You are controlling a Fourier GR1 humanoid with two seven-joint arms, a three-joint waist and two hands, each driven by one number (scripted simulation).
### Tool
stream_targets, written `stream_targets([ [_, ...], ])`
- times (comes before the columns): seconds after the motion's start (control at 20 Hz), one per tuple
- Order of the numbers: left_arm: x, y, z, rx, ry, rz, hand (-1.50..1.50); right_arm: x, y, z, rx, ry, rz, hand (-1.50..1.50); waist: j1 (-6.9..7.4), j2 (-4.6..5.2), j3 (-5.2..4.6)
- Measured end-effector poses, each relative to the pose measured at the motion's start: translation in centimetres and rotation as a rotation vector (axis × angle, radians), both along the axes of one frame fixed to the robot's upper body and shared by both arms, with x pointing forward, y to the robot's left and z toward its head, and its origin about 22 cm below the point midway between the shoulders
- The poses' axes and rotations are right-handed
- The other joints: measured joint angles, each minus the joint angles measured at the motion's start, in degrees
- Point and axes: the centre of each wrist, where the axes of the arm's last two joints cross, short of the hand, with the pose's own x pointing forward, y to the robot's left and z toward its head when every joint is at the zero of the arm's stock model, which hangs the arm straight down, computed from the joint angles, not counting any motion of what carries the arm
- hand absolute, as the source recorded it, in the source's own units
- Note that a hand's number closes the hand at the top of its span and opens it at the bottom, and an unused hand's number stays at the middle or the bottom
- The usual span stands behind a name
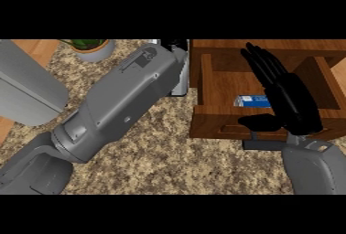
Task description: Pick up the can, place it into the drawer and close the drawer
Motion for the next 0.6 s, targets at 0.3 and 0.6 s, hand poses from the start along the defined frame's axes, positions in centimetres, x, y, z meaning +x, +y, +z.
stream_targets([
  [0.3,0.4,2.3,0.8,0.015,0.001,0.024,-1.5,4.1,2.1,-2.5,-0.133,0.015,-0.042,-1.5,0.24,0.09,0.01],
  [0.6,0.1,4.3,1.3,0.011,0.005,0.042,-1.5,6.9,2.2,-6.4,-0.2,0.038,-0.097,-1.5,0.36,0.02,-0.02],
])
